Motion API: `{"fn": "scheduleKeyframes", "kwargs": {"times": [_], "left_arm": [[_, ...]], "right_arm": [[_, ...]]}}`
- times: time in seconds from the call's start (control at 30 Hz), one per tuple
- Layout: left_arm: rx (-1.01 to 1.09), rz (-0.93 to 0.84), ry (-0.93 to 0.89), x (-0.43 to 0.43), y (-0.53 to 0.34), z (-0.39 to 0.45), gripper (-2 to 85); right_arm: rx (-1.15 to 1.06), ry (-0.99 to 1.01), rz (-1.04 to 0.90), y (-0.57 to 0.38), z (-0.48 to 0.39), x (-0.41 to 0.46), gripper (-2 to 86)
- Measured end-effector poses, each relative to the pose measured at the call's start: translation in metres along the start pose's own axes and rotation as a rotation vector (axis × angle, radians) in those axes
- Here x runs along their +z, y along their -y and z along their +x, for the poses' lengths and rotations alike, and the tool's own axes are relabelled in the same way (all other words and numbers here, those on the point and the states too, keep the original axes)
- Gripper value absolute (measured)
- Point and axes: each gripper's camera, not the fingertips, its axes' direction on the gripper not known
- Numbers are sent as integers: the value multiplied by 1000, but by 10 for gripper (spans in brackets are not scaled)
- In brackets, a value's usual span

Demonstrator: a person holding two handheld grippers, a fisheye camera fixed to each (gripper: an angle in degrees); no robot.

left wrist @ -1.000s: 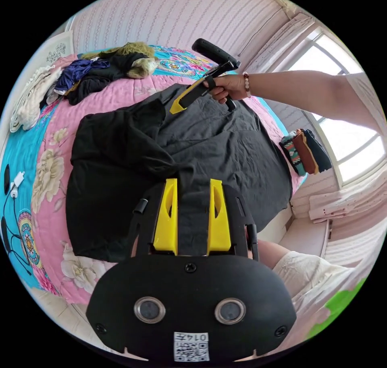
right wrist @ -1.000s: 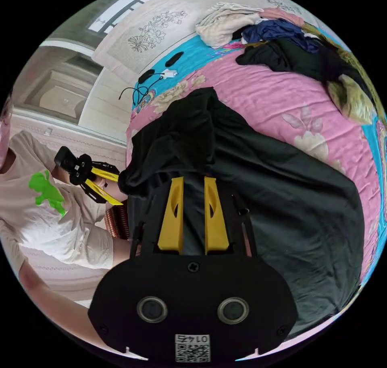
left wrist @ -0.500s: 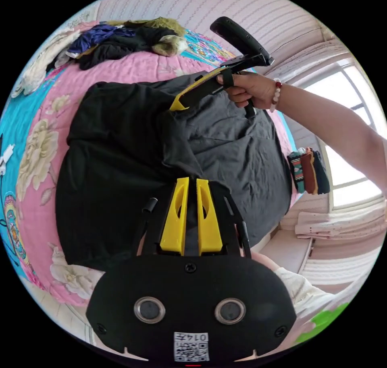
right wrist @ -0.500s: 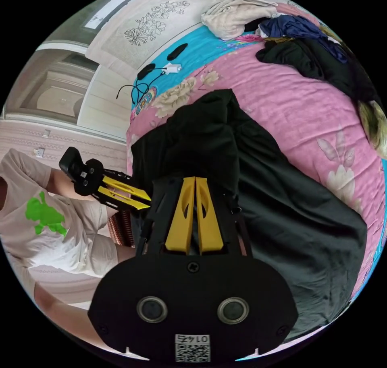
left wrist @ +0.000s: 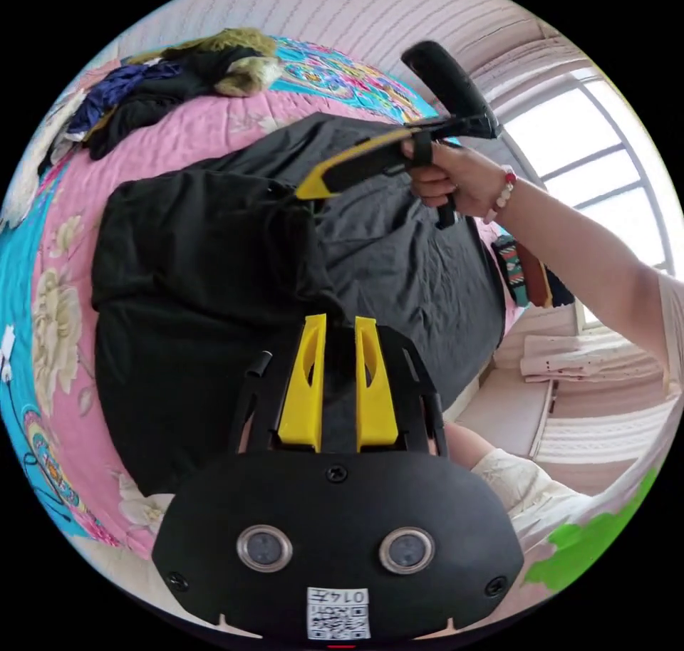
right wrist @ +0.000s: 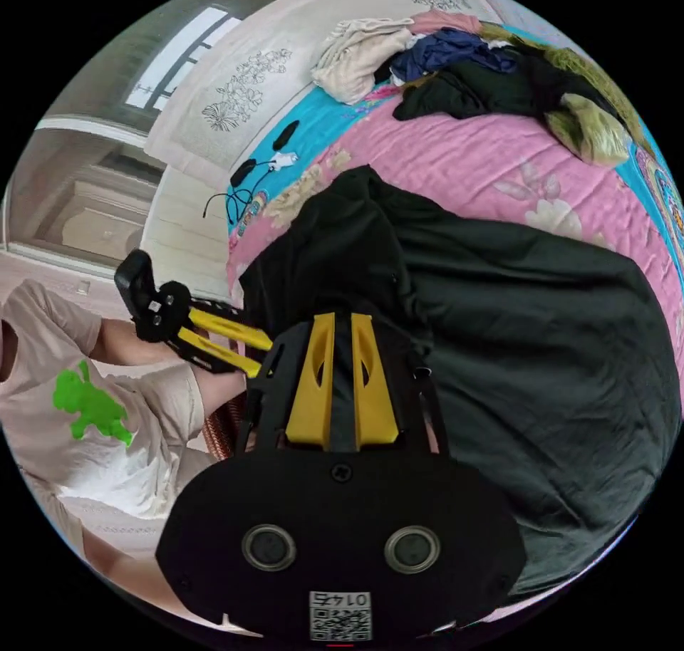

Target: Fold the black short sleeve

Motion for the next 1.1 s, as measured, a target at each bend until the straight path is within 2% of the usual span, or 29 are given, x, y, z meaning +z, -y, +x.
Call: {"fn": "scheduleKeyframes", "kwargs": {"times": [0.03, 0.1, 0.17, 0.3, 0.37, 0.47, 0.6, 0.83, 0.93, 1.1], "left_arm": [[44, -34, -14, 18, 13, 11, 72], [96, -119, -77, 44, 28, 27, 79], [125, -152, -146, 50, 39, 43, 83], [248, -81, -84, 23, 65, 64, 87], [337, -54, -20, 11, 114, 73, 103], [409, -97, 106, 18, 194, 79, 117], [380, -91, 180, 32, 282, 81, 115], [373, -188, 346, 93, 398, 96, 118], [362, -174, 402, 104, 429, 94, 118], [310, -172, 389, 111, 465, 77, 118]], "right_arm": [[-7, -3, 3, 0, -1, 5, 46], [7, -54, -162, -14, 8, 36, 46], [73, -34, -230, -44, 25, 39, 45], [267, 22, 26, -143, 39, -32, 63], [346, 12, 113, -191, 42, -61, 74], [483, -99, 180, -261, 50, -98, 111], [622, -239, 233, -328, 72, -146, 128], [727, -417, 267, -364, 135, -205, 140], [742, -464, 258, -362, 171, -229, 158], [824, -576, 254, -354, 234, -268, 186]]}}
